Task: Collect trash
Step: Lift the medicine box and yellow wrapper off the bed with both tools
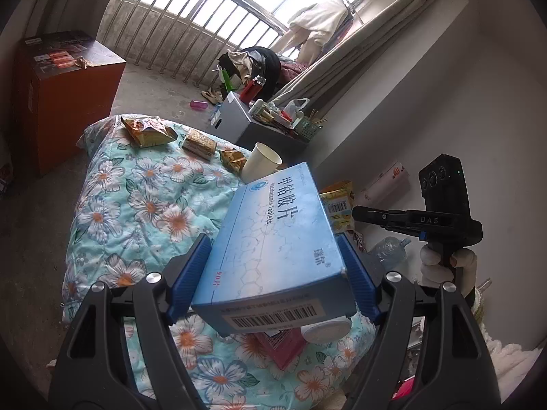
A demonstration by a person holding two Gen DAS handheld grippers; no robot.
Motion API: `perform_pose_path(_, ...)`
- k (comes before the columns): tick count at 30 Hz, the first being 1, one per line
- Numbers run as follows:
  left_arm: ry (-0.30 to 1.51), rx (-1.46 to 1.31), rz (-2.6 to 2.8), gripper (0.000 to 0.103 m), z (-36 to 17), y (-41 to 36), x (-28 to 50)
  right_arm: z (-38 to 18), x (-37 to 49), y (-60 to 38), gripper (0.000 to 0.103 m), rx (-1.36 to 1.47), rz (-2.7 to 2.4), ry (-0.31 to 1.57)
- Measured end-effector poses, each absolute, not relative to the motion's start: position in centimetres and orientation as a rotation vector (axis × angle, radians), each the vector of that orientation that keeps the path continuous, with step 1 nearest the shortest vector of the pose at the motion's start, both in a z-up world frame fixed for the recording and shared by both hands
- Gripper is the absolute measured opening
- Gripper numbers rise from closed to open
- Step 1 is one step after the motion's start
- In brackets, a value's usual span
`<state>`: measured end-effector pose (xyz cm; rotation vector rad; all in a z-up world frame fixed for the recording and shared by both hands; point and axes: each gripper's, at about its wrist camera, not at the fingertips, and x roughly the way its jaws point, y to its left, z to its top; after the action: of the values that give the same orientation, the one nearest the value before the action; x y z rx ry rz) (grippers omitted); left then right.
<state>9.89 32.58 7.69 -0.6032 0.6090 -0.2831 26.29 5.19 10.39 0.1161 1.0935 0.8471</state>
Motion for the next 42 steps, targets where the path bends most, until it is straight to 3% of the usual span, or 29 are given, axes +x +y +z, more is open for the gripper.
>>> perform_pose_path(12, 0.587, -0.532, -0.41, 0.071, 12.0, 24.3, 12.1, 13.9, 24.3, -7.2, 0.002, 0.278, 0.742, 0.926)
perform_pose_path(20, 0.608, -0.492, -0.524, 0.071, 12.3, 17.9, 13.6, 12.1, 22.2, -13.5, 0.003, 0.318, 0.696, 0.933)
perform_pose_path(27, 0.619, -0.54, -0.463, 0.07, 10.7, 20.0, 12.9, 9.0, 22.5, -11.2, 0.004, 0.315, 0.783, 1.016)
perform_pose_path(29, 0.622, -0.564, -0.417, 0.068, 10.2, 21.8, 12.6, 8.0, 22.9, -9.4, 0.011, 0.324, 0.82, 1.062)
perform_pose_path(31, 0.626, -0.59, -0.375, 0.065, 9.4, 23.6, 12.3, 7.3, 23.3, -7.3, 0.031, 0.304, 0.847, 1.087)
perform_pose_path(42, 0.664, -0.653, -0.189, 0.064, 4.3, 30.6, 10.8, 7.2, 22.2, 3.3, 0.035, 0.018, 0.943, 1.106)
